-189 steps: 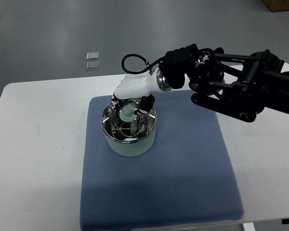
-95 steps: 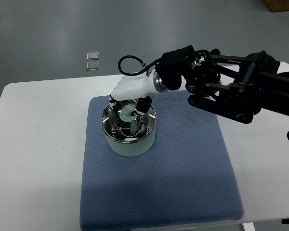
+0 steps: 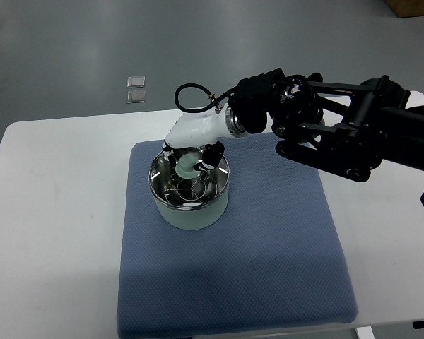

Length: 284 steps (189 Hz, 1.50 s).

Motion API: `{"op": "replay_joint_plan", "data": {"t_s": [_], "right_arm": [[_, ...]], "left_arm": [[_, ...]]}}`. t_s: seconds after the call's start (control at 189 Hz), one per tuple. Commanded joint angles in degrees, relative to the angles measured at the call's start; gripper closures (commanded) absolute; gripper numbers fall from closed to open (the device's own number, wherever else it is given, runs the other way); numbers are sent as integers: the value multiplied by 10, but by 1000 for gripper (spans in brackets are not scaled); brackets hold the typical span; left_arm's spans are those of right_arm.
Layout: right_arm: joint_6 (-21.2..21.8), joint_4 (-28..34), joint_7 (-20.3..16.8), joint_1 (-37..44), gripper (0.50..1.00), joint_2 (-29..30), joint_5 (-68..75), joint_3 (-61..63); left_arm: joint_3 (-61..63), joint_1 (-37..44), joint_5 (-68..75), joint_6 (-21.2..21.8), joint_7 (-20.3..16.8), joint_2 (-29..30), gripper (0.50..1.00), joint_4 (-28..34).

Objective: Open lid and place right of pot
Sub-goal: 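Lower the right hand and close its fingers around the green lid knob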

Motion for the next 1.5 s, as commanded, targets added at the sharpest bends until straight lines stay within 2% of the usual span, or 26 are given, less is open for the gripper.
{"op": "replay_joint_plan", "data": {"t_s": [0.0, 0.57, 0.586, 0.781, 0.786, 0.797, 0.86, 0.95, 1.494], "right_arm": [[0, -1, 0, -1, 840, 3, -4, 0], [-1, -11, 0, -6, 852, 5, -6, -4], [-1, -11, 0, -5, 873, 5, -6, -4], [-1, -12, 0, -4, 891, 4, -6, -4], [-1, -12, 0, -4, 914, 3, -6, -4], [-1, -12, 0, -4, 918, 3, -6, -4], [-1, -12, 0, -4, 918, 3, -6, -4], [-1, -12, 0, -3, 942, 2, -5, -3], [-2, 4, 4, 0, 959, -11, 4, 3]], "left_arm": [[0, 0, 0, 0, 0, 0, 500, 0], [0, 0, 0, 0, 0, 0, 500, 0], [0, 0, 0, 0, 0, 0, 500, 0], [0, -1, 0, 0, 0, 0, 500, 0], [0, 0, 0, 0, 0, 0, 500, 0], [0, -1, 0, 0, 0, 0, 500, 0], [0, 0, 0, 0, 0, 0, 500, 0], [0, 0, 0, 0, 0, 0, 500, 0], [0, 0, 0, 0, 0, 0, 500, 0]]}}
